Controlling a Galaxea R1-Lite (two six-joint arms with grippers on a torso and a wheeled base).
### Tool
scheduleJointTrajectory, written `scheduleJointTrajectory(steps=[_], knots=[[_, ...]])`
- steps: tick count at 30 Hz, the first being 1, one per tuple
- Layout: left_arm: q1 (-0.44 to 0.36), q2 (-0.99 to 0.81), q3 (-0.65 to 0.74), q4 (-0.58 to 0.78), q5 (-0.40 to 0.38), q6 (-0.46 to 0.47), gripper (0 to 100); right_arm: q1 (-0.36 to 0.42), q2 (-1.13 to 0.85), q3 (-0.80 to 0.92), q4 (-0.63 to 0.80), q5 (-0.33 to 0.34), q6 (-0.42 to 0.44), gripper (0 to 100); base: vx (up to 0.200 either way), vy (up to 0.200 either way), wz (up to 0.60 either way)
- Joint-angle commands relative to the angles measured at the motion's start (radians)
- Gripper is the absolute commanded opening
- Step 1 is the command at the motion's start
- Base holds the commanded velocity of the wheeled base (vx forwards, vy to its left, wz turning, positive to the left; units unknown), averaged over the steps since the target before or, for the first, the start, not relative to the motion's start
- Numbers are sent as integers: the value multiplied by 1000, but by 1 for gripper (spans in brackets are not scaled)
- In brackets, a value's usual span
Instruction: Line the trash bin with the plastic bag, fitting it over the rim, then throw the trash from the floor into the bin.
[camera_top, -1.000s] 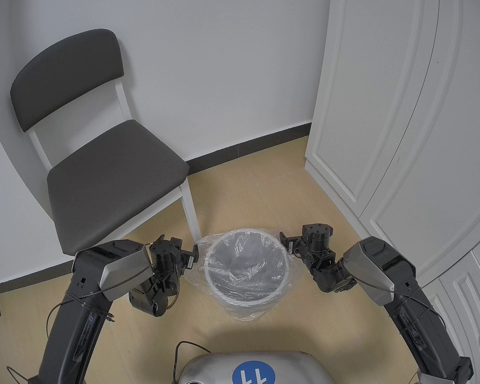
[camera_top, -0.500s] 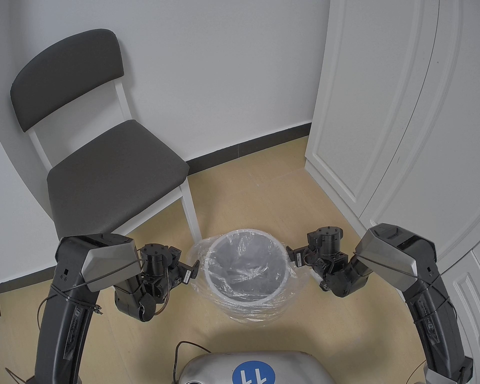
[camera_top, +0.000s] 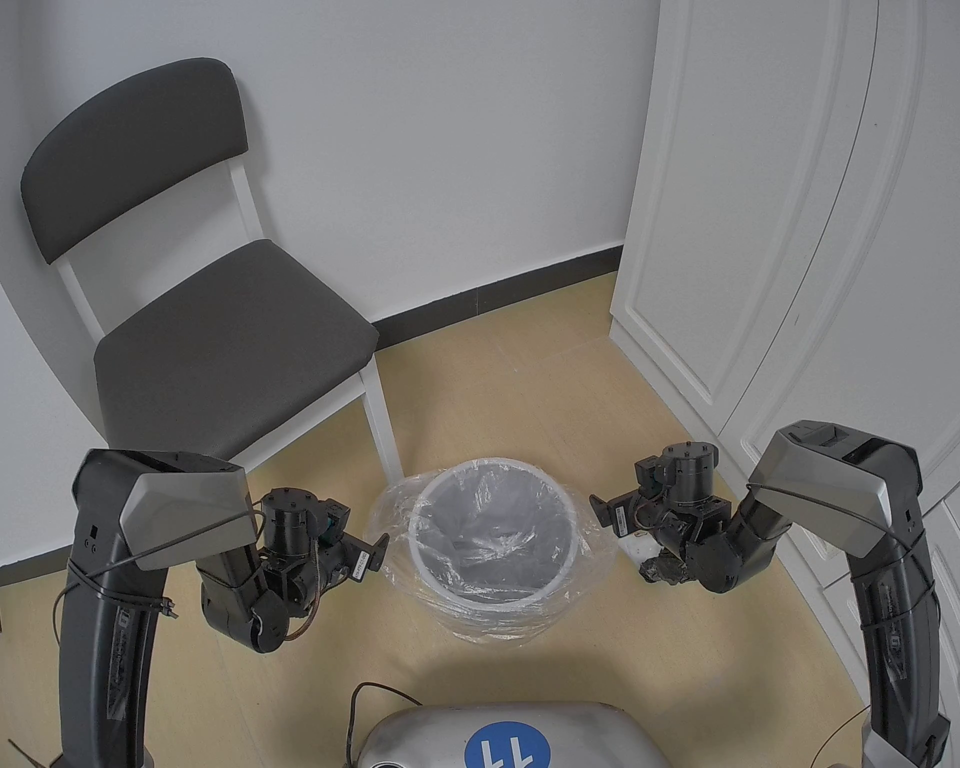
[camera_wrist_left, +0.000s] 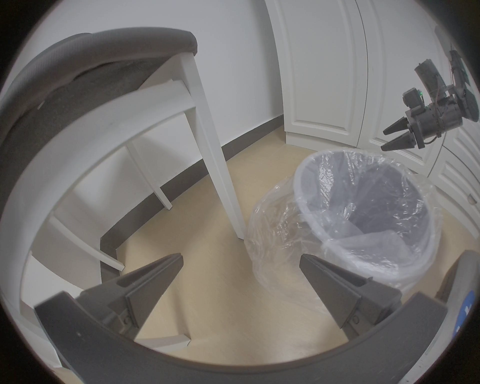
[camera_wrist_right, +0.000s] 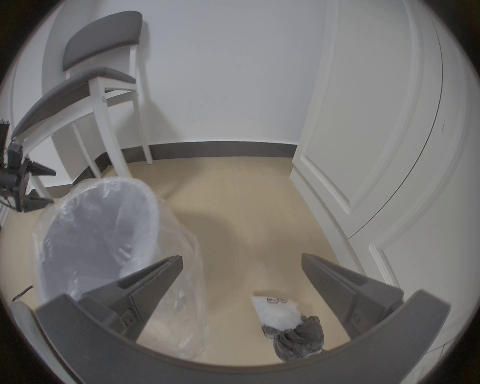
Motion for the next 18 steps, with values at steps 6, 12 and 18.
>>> scheduleJointTrajectory(steps=[6, 12, 18], knots=[[-68, -174, 118, -1, 70, 0, 100, 4, -77, 151, 44, 52, -79, 100, 0, 0, 0], [-134, -183, 111, -13, 112, -8, 100, -4, -43, 106, 158, 67, -76, 100, 0, 0, 0], [-163, -186, 74, -14, 147, 4, 100, -34, 53, -41, 262, 172, 48, 100, 0, 0, 0]])
